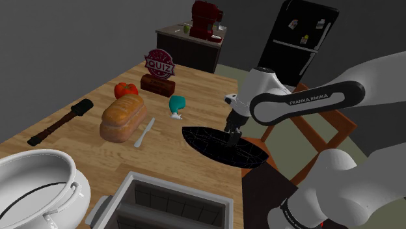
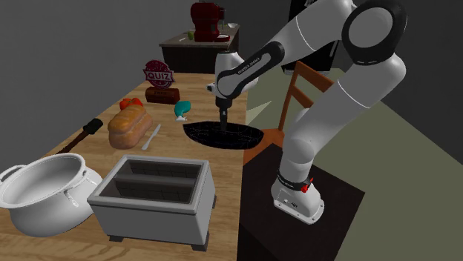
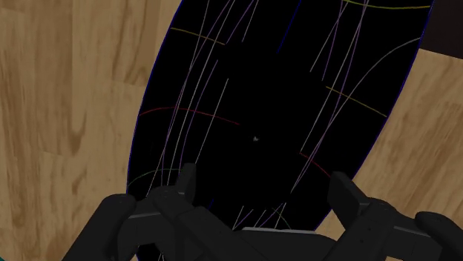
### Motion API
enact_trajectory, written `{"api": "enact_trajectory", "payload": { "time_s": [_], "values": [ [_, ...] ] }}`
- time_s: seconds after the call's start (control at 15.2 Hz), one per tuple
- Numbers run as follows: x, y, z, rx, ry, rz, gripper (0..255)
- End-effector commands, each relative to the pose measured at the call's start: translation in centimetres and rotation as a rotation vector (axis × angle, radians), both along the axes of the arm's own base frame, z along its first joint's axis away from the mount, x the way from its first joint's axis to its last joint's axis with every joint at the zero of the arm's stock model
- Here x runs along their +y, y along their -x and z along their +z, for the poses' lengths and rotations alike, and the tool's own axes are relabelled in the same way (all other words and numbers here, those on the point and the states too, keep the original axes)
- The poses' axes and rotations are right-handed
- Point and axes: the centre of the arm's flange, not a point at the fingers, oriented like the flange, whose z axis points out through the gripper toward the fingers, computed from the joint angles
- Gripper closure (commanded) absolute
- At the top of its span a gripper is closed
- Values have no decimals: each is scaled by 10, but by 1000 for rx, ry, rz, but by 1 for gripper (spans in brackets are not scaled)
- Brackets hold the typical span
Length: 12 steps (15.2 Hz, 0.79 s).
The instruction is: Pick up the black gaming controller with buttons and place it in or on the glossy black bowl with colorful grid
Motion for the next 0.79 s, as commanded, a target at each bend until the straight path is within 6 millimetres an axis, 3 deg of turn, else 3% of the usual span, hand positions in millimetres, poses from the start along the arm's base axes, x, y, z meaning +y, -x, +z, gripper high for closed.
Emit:
{"api": "enact_trajectory", "payload": {
  "time_s": [0.0,0.2,0.73],
  "values": [
    [0,1,13,0,0,0,0],
    [-2,4,50,0,0,0,0],
    [-2,4,50,0,0,0,0]
  ]
}}
